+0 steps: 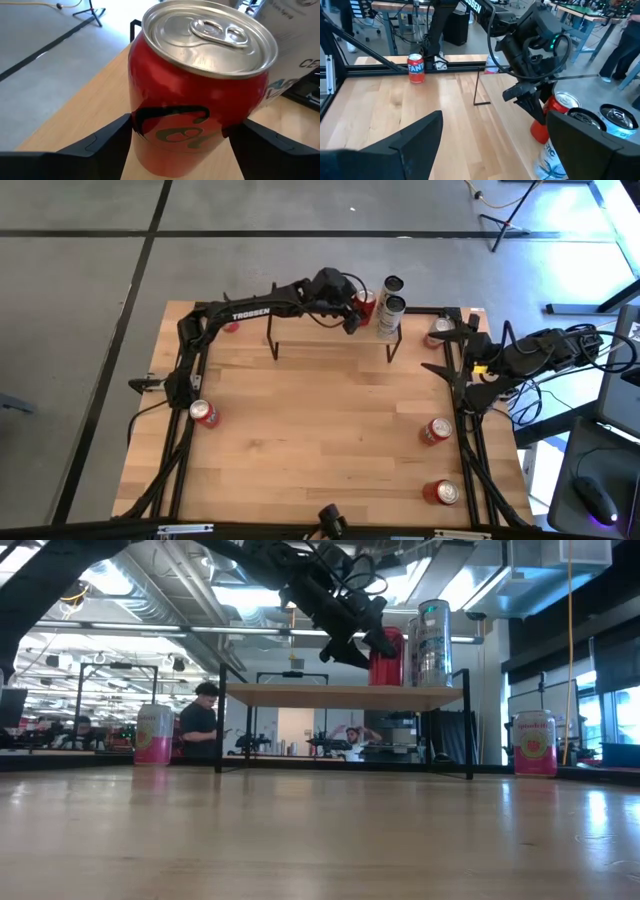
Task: Place canned beverage on shelf
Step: Put the left red-black soda can on the shelf, then put the red-black soda can on the shelf aligned with the other red-black soda can
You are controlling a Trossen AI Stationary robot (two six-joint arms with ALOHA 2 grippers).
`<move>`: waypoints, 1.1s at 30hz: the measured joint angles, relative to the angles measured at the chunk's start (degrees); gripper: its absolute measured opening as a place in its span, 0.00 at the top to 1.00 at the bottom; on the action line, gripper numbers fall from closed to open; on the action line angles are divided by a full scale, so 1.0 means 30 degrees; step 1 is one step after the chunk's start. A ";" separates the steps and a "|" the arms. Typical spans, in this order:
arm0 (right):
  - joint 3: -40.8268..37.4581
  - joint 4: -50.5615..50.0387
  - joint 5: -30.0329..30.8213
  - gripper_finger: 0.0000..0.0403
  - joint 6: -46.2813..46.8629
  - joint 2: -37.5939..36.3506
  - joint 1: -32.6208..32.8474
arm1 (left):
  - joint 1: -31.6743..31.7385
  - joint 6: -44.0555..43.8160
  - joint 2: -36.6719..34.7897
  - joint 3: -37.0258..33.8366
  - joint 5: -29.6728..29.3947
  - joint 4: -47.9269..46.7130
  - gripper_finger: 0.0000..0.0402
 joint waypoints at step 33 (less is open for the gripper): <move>0.0000 0.0388 -0.0417 0.15 -0.0003 0.0847 0.0000 | -0.0960 0.0860 -0.2977 -0.0005 -0.0772 -0.0592 0.12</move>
